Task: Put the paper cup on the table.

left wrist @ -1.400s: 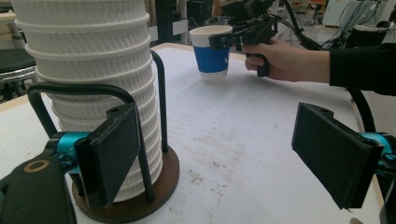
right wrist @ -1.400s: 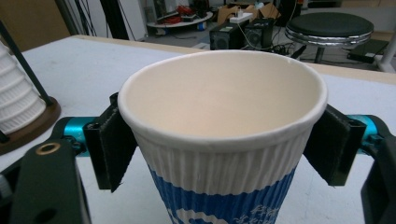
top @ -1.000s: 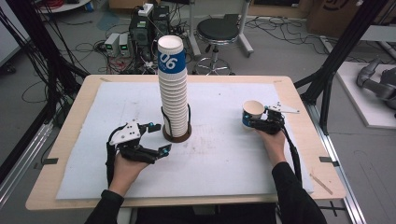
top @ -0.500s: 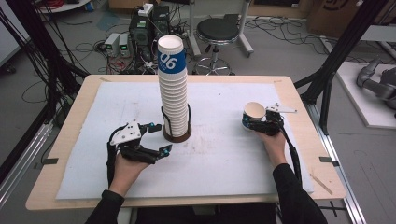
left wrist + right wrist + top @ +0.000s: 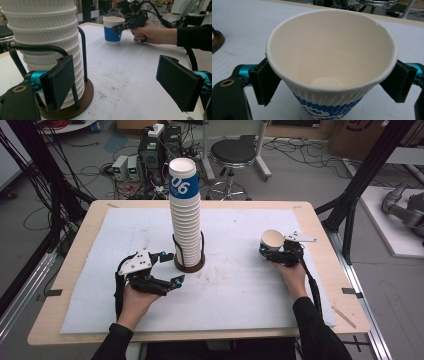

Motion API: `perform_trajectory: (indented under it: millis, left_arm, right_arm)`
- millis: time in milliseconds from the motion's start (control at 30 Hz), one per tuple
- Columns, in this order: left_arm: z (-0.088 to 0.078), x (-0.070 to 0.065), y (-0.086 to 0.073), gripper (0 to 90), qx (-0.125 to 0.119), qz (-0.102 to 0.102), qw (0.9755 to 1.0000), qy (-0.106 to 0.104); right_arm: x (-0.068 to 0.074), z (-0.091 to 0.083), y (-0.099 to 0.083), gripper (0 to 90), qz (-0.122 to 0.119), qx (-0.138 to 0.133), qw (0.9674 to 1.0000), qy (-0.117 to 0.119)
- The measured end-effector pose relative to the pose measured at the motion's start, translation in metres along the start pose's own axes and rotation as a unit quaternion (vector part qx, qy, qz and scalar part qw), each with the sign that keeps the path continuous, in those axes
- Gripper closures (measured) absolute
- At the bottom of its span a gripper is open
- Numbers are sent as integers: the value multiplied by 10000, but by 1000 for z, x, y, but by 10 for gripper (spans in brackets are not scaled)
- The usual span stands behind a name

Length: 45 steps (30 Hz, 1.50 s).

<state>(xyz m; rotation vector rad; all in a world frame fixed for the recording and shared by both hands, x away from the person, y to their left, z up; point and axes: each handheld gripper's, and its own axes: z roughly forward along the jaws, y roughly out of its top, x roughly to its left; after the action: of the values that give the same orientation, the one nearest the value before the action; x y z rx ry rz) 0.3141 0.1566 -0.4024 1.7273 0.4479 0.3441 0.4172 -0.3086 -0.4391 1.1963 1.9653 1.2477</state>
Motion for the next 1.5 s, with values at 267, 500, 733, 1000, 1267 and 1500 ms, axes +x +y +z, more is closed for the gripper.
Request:
perform_trajectory:
  millis: [267,500,733,1000,1267,1500]
  left_arm:
    - [1,0,0,154,6,7,10000,-9]
    - [1,0,1,153,1,-1,10000,-11]
    - [2,0,2,153,-10,15,10000,-9]
    - [3,2,3,154,-28,-15,10000,45]
    - [12,5,16,154,-231,42,9996,139]
    - [2,-1,23,154,-258,176,9995,102]
  right_arm:
    - [2,-7,-3,133,-21,53,9999,-111]
    - [6,-19,-2,133,-81,161,9997,-176]
    - [8,-39,2,133,87,267,9996,-52]
    - [9,-81,7,148,-36,-118,9984,557]
    - [12,-107,14,149,-99,-594,9943,876]
    - [13,-122,30,148,-360,-1056,9862,1223]
